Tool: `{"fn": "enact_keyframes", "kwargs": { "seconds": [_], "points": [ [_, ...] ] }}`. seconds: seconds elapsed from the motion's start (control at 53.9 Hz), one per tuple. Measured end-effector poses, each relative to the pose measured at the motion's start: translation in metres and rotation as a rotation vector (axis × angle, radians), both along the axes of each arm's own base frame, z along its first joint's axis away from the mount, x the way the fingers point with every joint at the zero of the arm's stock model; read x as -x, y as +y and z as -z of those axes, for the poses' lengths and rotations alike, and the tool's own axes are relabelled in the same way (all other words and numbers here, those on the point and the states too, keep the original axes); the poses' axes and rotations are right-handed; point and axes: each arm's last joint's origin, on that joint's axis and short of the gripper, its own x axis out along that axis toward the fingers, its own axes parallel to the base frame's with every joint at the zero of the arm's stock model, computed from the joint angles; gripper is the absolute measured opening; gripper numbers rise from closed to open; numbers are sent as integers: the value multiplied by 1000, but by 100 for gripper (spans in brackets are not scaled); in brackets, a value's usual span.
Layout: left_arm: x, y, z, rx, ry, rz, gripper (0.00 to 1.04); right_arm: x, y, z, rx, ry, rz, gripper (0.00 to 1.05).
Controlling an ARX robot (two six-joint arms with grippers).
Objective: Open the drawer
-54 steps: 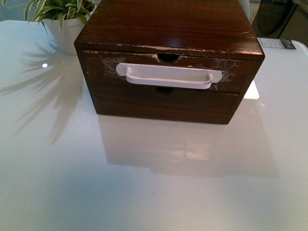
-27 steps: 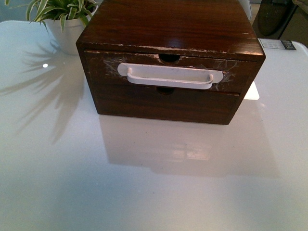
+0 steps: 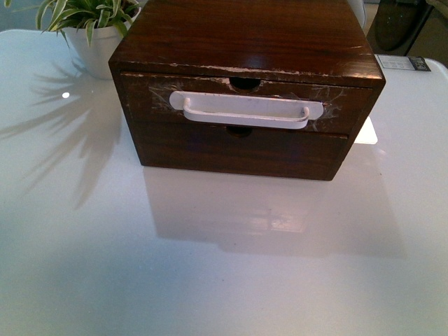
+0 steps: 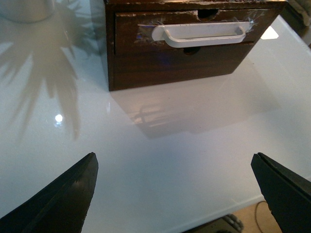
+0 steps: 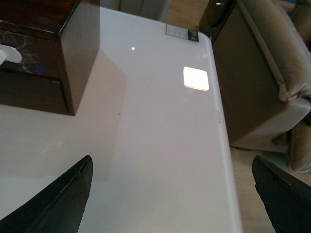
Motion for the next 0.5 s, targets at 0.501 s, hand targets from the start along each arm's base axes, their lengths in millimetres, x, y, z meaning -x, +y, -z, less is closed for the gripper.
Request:
{"fn": "enact_keyframes", "kwargs": {
  "seconds": [0.501],
  "points": [
    [-92,-54,-2,-183,-183,258,96,-33,11,2,422,-27,-326,96]
  ]
}}
